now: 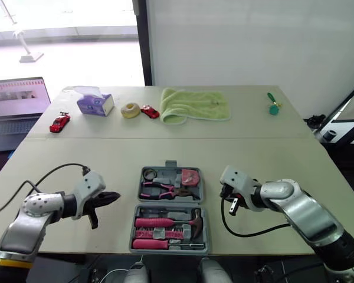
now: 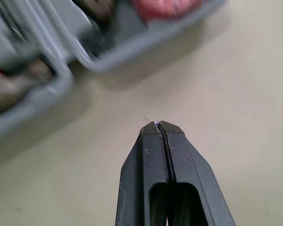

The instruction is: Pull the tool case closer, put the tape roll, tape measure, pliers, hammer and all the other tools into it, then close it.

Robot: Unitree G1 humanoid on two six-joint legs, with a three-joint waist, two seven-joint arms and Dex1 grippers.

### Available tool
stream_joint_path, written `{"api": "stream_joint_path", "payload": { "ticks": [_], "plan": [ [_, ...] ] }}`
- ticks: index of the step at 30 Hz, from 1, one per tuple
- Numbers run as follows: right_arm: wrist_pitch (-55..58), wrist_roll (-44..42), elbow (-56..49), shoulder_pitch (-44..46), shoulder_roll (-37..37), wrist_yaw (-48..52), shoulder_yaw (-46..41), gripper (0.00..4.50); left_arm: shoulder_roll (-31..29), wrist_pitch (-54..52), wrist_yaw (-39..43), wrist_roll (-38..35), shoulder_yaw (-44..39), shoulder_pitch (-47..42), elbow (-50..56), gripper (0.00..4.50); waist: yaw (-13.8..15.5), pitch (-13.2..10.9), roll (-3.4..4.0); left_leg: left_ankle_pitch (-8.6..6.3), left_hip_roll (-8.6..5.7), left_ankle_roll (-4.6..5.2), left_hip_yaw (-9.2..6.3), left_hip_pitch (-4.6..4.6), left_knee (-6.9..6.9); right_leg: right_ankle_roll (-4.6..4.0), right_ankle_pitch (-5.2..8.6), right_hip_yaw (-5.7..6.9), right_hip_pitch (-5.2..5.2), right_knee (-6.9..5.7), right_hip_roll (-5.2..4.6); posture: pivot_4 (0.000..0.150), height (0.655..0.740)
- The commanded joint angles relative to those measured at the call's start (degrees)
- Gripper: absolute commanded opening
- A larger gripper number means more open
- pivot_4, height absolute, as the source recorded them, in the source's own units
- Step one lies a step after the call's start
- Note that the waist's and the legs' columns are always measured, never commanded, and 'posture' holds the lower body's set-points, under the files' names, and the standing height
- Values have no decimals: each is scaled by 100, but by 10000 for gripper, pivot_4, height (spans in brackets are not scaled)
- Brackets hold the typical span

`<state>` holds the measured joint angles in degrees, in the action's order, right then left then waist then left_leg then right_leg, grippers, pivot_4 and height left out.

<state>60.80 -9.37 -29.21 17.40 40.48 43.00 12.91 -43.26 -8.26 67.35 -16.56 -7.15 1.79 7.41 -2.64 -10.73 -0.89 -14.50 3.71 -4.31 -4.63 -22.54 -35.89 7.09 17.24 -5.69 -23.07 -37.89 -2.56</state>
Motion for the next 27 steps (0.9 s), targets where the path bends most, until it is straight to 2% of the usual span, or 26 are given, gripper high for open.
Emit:
{"api": "stream_joint_path", "payload": {
  "ticks": [1,5,16,19,26,27],
  "plan": [
    [197,-251,-267,-124,-133,-141,-199,311,464,237,450,-1012,-160,198,176,0,14,-3,5,0,0,0,2,0,0,-2,1,-1,1,0,-1,1500,7400],
    [568,-587,-212,-124,-653,-425,-546,311,796,1185,1118,-667,576,362,-297,0,20,-8,-4,0,0,0,1,-4,-9,-18,10,-1,2,0,1,1500,7400],
    [894,-846,125,141,-895,-925,-946,311,1401,2721,1331,40,1384,-418,-2371,0,11,-7,1,0,-1,0,3,-4,-8,-1,1,-5,2,3,3,1500,7400],
    [1003,-914,184,221,-924,-1053,-1068,7831,1557,3109,1350,212,1551,-561,-2944,0,15,-6,3,0,-1,0,2,-4,-6,0,0,-5,1,2,4,1500,7400],
    [1643,-1269,612,573,-1452,-1394,-1652,43521,1526,3825,1290,583,1798,-729,-3909,0,18,17,39,0,-2,0,1,14,-4,-2,1,-5,25,8,2,1500,7400],
    [1669,-1311,744,641,-1574,-1432,-1683,44681,1529,3850,1275,574,1811,-752,-3953,0,15,27,55,0,-2,1,1,15,-4,-2,1,-5,26,9,2,1500,7400]
  ]
}}
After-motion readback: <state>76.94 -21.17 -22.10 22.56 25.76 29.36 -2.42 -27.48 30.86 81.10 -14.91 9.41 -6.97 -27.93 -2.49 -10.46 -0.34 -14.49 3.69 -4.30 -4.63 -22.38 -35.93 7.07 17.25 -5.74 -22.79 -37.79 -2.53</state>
